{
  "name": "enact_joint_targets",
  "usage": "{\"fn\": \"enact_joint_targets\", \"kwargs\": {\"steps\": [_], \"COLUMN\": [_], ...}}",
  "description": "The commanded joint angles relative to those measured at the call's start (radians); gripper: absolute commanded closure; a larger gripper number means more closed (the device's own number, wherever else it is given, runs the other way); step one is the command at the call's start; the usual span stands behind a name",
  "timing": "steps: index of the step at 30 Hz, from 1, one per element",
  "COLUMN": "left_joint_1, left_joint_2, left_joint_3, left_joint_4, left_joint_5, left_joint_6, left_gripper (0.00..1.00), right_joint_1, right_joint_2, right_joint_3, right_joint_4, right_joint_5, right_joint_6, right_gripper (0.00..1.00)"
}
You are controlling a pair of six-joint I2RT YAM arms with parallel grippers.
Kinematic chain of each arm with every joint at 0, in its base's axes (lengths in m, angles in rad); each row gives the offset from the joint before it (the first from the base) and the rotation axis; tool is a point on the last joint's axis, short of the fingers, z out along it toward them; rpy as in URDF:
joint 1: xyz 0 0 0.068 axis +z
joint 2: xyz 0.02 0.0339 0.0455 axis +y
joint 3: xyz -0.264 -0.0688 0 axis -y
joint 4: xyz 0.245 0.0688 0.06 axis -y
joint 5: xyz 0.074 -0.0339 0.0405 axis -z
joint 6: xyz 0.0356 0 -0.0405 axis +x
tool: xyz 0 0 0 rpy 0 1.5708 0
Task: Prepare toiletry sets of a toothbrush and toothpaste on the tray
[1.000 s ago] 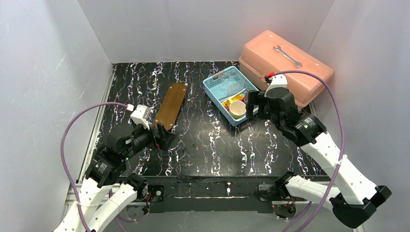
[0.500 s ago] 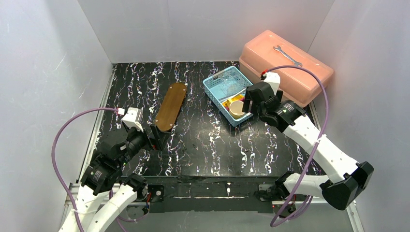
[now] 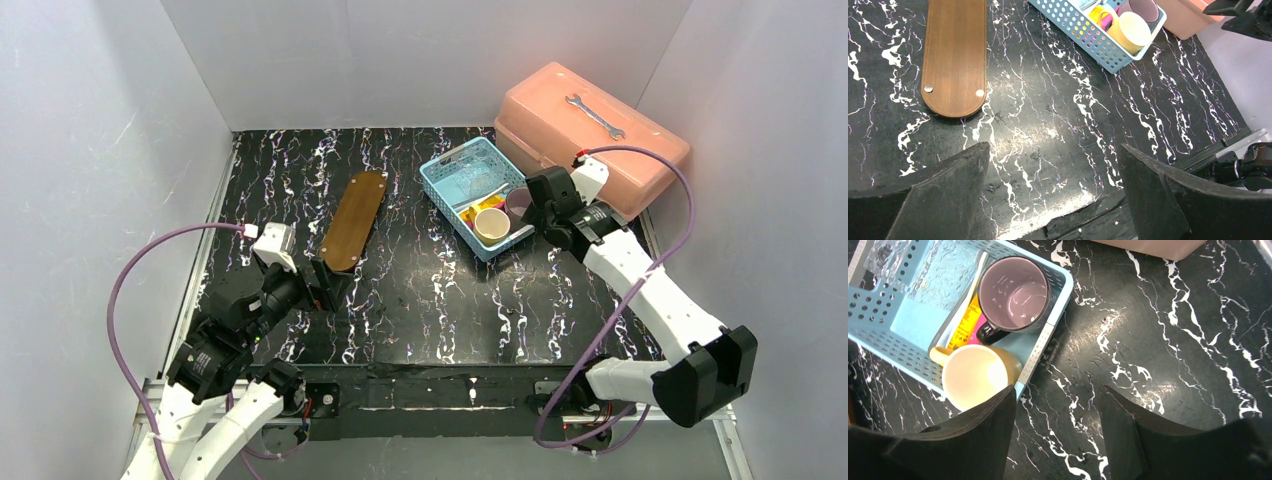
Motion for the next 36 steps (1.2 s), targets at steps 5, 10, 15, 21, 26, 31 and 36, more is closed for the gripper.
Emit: {"fn": "enact_joint_targets", "kwargs": {"steps": [5, 10, 15, 21, 26, 31, 36], "left_joint_1": [-0.003, -0.003, -0.003, -0.003, -0.003, -0.004, -0.003], "left_joint_2": [-0.015, -0.014, -0.013, -0.016, -0.018, -0.021, -0.022], "left_joint_3": [-0.01, -0.01, -0.01, -0.009, -0.009, -0.009, -0.01], "left_joint_4": [-0.008, -0.008, -0.008, -0.011, -0.012, -0.012, -0.012], "left_joint_5": [-0.012, -0.01, -0.009, -0.009, -0.009, -0.006, -0.007], "left_joint_6": [-0.004, -0.003, -0.004, -0.006, -0.008, -0.009, -0.007], "left_gripper": [0.01, 0.01, 0.01, 0.01, 0.01, 0.01, 0.01], "right_joint_1": [-0.086, -0.125, -0.138, -0.146, -0.153, -0.161, -0.169], "right_joint_2": [0.069, 0.122, 0.168, 0.228, 0.27, 0.307, 0.335], "right_joint_3": [-0.045, -0.068, -0.076, -0.062, -0.052, -0.036, -0.025], "right_joint_4": [0.118, 0.162, 0.208, 0.222, 0.23, 0.232, 0.238], "right_joint_5": [-0.098, -0.169, -0.212, -0.245, -0.256, -0.262, -0.265], "right_joint_6": [0.135, 0.176, 0.19, 0.197, 0.205, 0.205, 0.208], "right_gripper": [0.36, 0.37, 0.4, 0.41, 0.43, 0.46, 0.47]}}
